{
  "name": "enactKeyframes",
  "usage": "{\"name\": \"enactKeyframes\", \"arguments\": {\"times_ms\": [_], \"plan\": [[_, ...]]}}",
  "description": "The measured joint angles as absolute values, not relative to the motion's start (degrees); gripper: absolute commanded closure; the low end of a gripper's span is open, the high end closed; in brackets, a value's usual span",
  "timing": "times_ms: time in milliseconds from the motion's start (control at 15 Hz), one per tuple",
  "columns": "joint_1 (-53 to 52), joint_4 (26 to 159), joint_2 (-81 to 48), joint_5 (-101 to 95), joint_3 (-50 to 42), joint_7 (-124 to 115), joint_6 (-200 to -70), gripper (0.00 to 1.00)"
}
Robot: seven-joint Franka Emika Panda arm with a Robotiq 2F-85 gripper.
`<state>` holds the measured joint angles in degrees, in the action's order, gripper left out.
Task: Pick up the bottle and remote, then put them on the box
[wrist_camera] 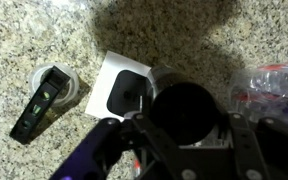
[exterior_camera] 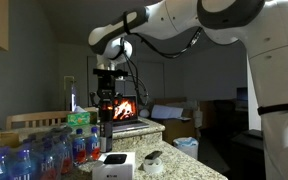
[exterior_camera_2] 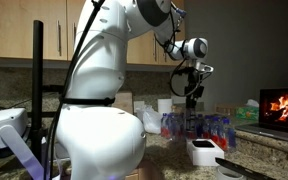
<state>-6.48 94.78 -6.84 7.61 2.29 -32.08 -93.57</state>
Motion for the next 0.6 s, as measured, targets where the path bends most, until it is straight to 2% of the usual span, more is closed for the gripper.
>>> {"name": "enactKeyframes", "arguments": {"times_ms": [600], "plan": [[-6.13, 94.83, -10.46, 7.62, 1.44, -38.07, -95.22, 0.69]]}}
